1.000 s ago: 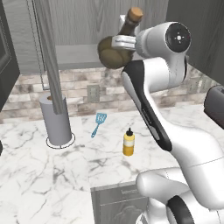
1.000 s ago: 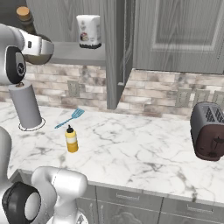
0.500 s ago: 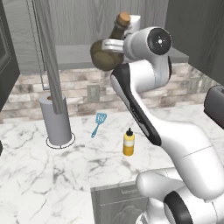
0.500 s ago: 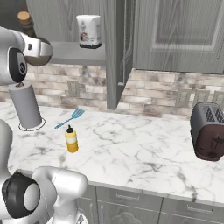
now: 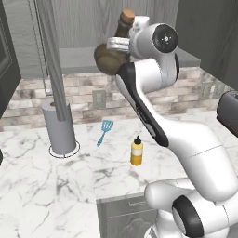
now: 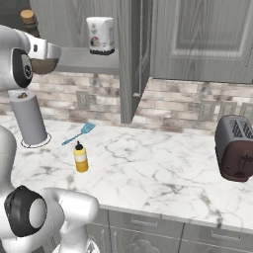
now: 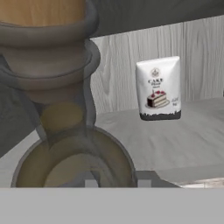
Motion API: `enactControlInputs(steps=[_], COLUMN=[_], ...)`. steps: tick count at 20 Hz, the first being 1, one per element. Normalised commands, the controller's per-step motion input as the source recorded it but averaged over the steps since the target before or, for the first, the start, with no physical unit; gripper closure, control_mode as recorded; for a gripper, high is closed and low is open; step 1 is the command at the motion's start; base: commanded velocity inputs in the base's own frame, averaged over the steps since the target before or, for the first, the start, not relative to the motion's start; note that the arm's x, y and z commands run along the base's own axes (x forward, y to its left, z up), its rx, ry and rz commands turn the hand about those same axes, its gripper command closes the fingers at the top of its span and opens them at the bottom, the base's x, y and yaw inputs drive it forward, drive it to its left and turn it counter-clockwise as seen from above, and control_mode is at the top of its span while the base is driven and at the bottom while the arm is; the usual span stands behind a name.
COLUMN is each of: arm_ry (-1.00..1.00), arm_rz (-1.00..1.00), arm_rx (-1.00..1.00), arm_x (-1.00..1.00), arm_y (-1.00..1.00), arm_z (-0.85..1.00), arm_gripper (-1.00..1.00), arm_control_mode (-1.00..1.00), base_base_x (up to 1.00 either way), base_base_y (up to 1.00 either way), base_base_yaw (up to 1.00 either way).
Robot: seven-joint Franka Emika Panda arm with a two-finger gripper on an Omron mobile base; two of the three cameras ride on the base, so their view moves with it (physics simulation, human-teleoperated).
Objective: Pick the mustard and oil and vinegar bottle from the counter and place them in the cabinet.
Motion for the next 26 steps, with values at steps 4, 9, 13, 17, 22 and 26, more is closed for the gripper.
enactControlInputs(steps=[4, 9, 13, 17, 22, 26], arm_ry=[0.00, -0.01, -0.05, -0.09, -0.07, 0.00], arm_rz=[0.00, 0.00, 0.00, 0.00, 0.00, 0.00], arm_rx=[0.00, 0.00, 0.00, 0.00, 0.00, 0.00], arm_x=[0.38, 0.43, 0.40, 0.36, 0.40, 0.46], arm_y=[0.00, 0.00, 0.00, 0.01, 0.02, 0.05], arm_z=[0.00, 0.00, 0.00, 0.00, 0.00, -0.12], arm_gripper=[1.00, 1.00, 1.00, 1.00, 1.00, 1.00], arm_control_mode=[-1.00, -1.00, -1.00, -1.00, -1.00, -1.00], base_base_x=[0.00, 0.00, 0.00, 0.00, 0.00, 0.00], base_base_y=[0.00, 0.00, 0.00, 0.00, 0.00, 0.00], base_base_yaw=[0.00, 0.00, 0.00, 0.00, 0.00, 0.00])
